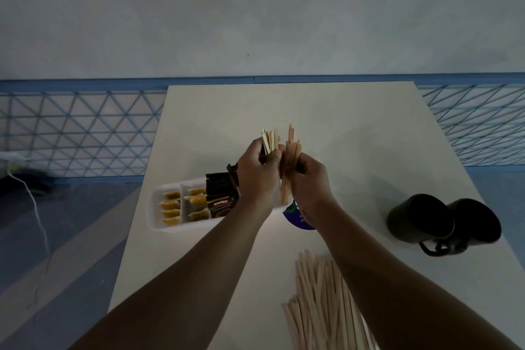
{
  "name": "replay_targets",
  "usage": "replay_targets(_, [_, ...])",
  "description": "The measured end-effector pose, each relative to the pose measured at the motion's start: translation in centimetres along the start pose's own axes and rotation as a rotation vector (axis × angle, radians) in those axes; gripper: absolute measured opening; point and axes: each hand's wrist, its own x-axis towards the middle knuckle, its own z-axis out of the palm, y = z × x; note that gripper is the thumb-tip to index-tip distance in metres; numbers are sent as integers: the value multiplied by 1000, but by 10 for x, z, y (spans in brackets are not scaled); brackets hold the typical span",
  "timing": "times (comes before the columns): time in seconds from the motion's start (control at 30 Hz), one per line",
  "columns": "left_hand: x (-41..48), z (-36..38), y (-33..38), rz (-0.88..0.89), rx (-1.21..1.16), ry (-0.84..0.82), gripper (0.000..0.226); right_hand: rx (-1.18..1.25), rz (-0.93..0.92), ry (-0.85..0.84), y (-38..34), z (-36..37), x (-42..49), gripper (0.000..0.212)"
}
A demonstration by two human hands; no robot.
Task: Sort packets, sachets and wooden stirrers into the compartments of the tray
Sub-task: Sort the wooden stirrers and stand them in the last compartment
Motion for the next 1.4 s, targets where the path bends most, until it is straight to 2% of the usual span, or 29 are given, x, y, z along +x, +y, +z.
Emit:
replay_targets(0.13, [4,1,-7,-16,98,28,13,-124,-75,-3,2,-2,-1,31])
replay_targets(0.27, [3,0,-6,-28,67,13,27,-275,-108,10,-1,-3,0,26])
replay_targets(0.43, [6,-5,0,20,127,-2,28,-382,-121,16,-3,-4,5,52])
replay_targets(0.57, [9,-11,7,63,222,-4,34,-328,-100,-20,-10,-2,7,59])
replay_targets(0.67, [11,-18,9,81,239,-4,37,-335,-111,-33,-15,1,11,55])
replay_targets(0.8, [14,-27,10,93,241,-6,37,-492,-172,38,-15,3,14,40])
replay_targets(0.97, [20,-33,9,88,256,-112,34,-580,-237,35,-8,2,14,34])
replay_targets(1.13, [29,-31,6,71,356,-178,33,-594,-284,39,-6,3,13,41])
replay_targets(1.4, [39,-24,12,95,497,-268,38,-520,-341,90,-13,1,18,23])
